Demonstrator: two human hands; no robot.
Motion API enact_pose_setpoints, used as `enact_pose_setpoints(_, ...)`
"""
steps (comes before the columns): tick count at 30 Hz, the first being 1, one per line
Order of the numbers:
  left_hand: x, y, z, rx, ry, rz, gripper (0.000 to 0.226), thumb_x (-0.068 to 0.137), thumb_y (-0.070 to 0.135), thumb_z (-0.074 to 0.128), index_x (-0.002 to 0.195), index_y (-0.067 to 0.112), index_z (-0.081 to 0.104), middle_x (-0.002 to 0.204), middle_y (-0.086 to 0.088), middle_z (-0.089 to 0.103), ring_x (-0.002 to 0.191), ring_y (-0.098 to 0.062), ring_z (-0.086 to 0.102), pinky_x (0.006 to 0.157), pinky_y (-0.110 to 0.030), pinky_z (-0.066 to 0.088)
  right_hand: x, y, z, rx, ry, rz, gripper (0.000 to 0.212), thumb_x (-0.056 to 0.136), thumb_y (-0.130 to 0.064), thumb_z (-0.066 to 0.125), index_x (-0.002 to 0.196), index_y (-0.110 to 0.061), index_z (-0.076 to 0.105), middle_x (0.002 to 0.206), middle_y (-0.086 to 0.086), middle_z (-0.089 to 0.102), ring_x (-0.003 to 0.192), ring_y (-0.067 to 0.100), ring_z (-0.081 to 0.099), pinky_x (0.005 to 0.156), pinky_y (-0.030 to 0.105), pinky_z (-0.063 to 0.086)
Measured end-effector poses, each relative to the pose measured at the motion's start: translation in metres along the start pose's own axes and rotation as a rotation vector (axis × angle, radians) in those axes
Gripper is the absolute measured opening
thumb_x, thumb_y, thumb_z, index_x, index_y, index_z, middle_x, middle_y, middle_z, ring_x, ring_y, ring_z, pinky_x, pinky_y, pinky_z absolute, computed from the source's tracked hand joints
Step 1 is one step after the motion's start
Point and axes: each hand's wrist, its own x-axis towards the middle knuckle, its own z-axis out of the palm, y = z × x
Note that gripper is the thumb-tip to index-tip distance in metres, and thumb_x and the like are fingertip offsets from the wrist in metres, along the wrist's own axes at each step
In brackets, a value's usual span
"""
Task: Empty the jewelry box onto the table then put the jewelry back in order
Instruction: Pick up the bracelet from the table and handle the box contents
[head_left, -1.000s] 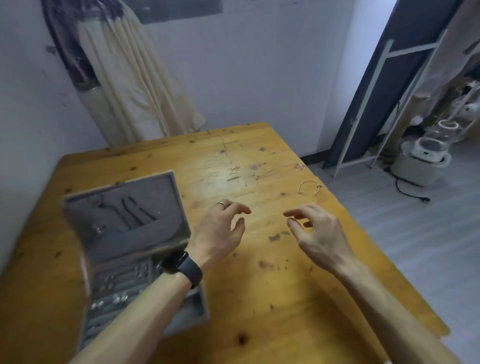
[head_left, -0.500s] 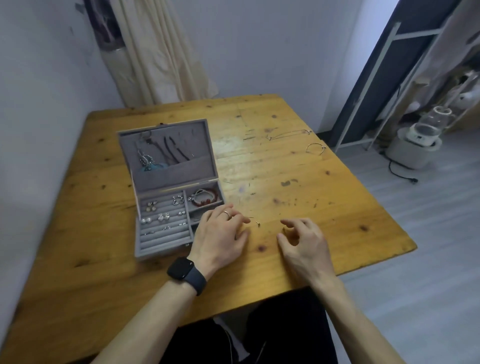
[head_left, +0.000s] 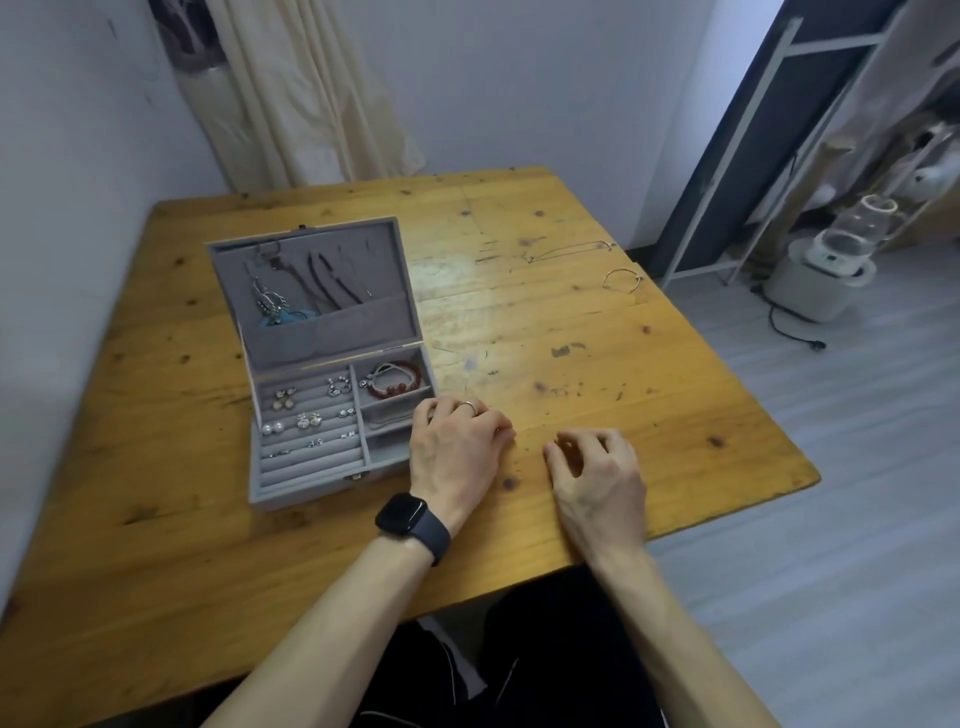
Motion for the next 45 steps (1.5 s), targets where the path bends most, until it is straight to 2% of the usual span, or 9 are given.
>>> enact_pose_setpoints(8,0.015,0.002,-0.001,0.039,0.011,0.081,0.016,0.094,0.039,0.063,0.097,0.032,0.077,0.088,0.008,0.075,0.097,-0.020,0.058,0.095,-0.036,0.032,0.004,-0.001,-0.001,0.000,-0.006,0.026,0.013,0.091,-0.031,0.070,0.094,-0.020,0.076,0.090,-0.004,0.061,0.083,0.012,0.052,0.071,0.022,0.039)
enact_pose_setpoints(13,0.049,0.013,-0.003,-0.114,-0.116,0.103,0.019,0.099,0.031,0.058,0.107,0.027,0.075,0.092,0.005,0.074,0.099,-0.019,0.052,0.087,-0.036,0.044,0.011,0.001,0.000,0.063,-0.053,0.014,0.009,0.092,-0.027,0.068,0.092,-0.019,0.074,0.089,-0.004,0.061,0.080,0.016,0.059,0.069,0.027,0.046)
enact_pose_setpoints(15,0.065,0.018,0.001,-0.182,-0.145,0.112,0.019,0.100,0.028,0.058,0.107,0.027,0.075,0.090,0.006,0.073,0.097,-0.017,0.049,0.079,-0.038,0.048,0.016,0.008,-0.006,0.111,-0.077,0.003,0.007,0.093,-0.026,0.068,0.093,-0.022,0.074,0.090,-0.007,0.063,0.077,0.013,0.061,0.069,0.023,0.045)
enact_pose_setpoints(18,0.092,0.030,0.011,-0.243,-0.201,0.121,0.018,0.100,0.026,0.057,0.107,0.027,0.074,0.095,0.008,0.073,0.102,-0.016,0.048,0.080,-0.039,0.048,0.035,0.024,-0.020,0.154,-0.082,-0.010,0.006,0.093,-0.024,0.069,0.096,-0.026,0.074,0.089,-0.011,0.070,0.076,0.008,0.064,0.069,0.021,0.048)
enact_pose_setpoints(22,0.135,0.059,0.037,-0.281,-0.286,0.155,0.016,0.100,0.028,0.057,0.107,0.029,0.072,0.100,0.008,0.072,0.103,-0.014,0.050,0.080,-0.035,0.047,0.081,0.057,-0.033,0.121,0.004,0.023,0.009,0.093,-0.021,0.069,0.099,-0.023,0.075,0.093,-0.008,0.074,0.082,0.012,0.067,0.075,0.024,0.049)
enact_pose_setpoints(27,0.191,0.104,0.068,-0.284,-0.361,0.228,0.018,0.100,0.022,0.055,0.107,0.023,0.071,0.104,0.003,0.072,0.101,-0.017,0.058,0.080,-0.035,0.048,0.152,0.101,-0.037,-0.010,0.108,0.117,0.012,0.092,-0.017,0.069,0.101,-0.018,0.077,0.092,0.003,0.077,0.086,0.028,0.070,0.075,0.027,0.043)
enact_pose_setpoints(34,0.240,0.135,0.105,-0.308,-0.370,0.332,0.018,0.100,0.024,0.055,0.101,0.028,0.073,0.101,0.008,0.066,0.096,-0.014,0.055,0.083,-0.038,0.048,0.208,0.122,-0.020,-0.022,0.105,0.203,0.014,0.092,-0.033,0.067,0.102,-0.031,0.077,0.099,-0.003,0.068,0.095,0.027,0.058,0.082,0.035,0.045)
enact_pose_setpoints(38,0.254,0.133,0.113,-0.405,-0.361,0.315,0.015,0.096,0.021,0.064,0.098,0.026,0.078,0.103,0.005,0.063,0.094,-0.013,0.055,0.085,-0.033,0.048,0.221,0.119,-0.017,-0.057,0.081,0.314,0.018,0.093,-0.046,0.062,0.105,-0.041,0.075,0.107,-0.011,0.065,0.101,0.021,0.051,0.081,0.032,0.036)
enact_pose_setpoints(45,0.264,0.129,0.114,-0.477,-0.416,0.339,0.016,0.094,0.018,0.068,0.103,0.023,0.080,0.103,0.001,0.066,0.091,-0.013,0.059,0.082,-0.024,0.047,0.223,0.122,-0.020,0.027,0.074,0.354,0.020,0.090,-0.053,0.063,0.103,-0.043,0.074,0.109,-0.014,0.066,0.102,0.018,0.053,0.081,0.032,0.045)
